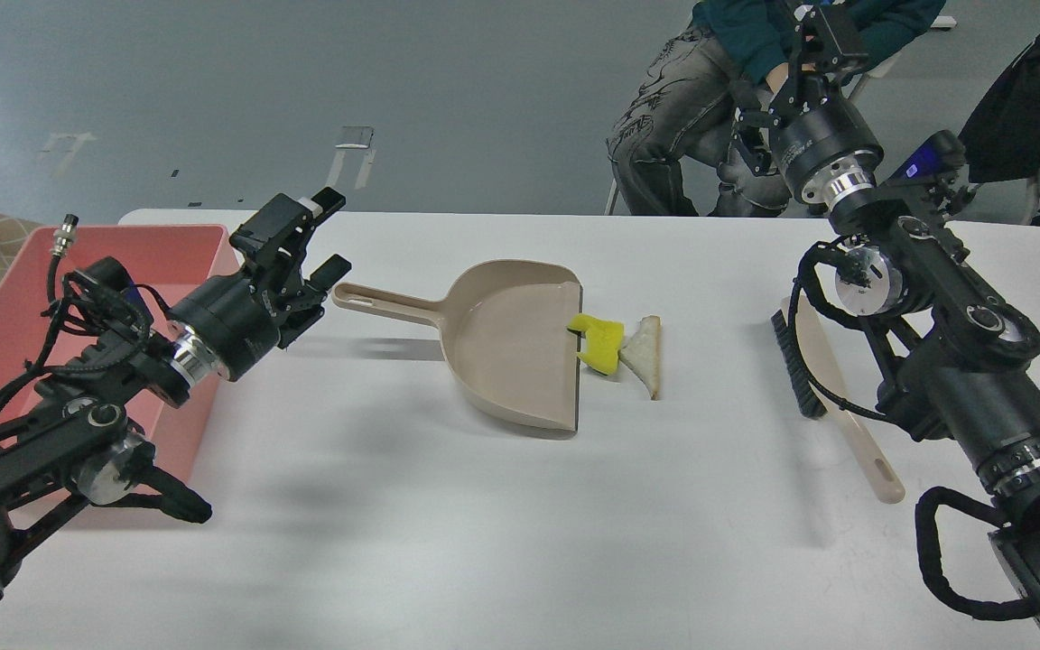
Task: Sweep and dump garbage into bin
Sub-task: 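Grasp the beige dustpan handle with the left gripper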
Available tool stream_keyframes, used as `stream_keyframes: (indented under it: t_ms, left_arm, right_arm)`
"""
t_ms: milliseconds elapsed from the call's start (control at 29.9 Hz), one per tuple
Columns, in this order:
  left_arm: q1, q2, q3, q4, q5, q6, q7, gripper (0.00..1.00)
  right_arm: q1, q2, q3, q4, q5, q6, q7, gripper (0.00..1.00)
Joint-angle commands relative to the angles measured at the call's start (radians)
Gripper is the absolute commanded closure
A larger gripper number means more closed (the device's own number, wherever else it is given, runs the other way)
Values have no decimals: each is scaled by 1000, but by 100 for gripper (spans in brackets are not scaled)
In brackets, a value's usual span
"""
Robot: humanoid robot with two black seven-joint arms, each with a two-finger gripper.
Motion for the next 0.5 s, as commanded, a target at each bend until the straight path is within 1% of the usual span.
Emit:
stream_keyframes:
  t_ms: [0, 100, 234, 468]
  left_arm:
    - [31, -63, 9, 5, 48, 15, 7, 2]
    - [28, -114, 41, 42, 79, 31, 7, 2]
    - [16, -195, 52, 132, 157, 41, 4, 2]
    - [14, -236, 55, 215, 222, 61, 2, 2]
  right_arm:
    - [1, 2, -2, -2, -1, 0, 0, 0]
    - [1, 3, -2, -2, -2, 0, 0, 0]
    - [0, 3, 0, -2, -2, 0, 0, 0]
    - [0, -1, 0, -2, -1, 0, 0, 0]
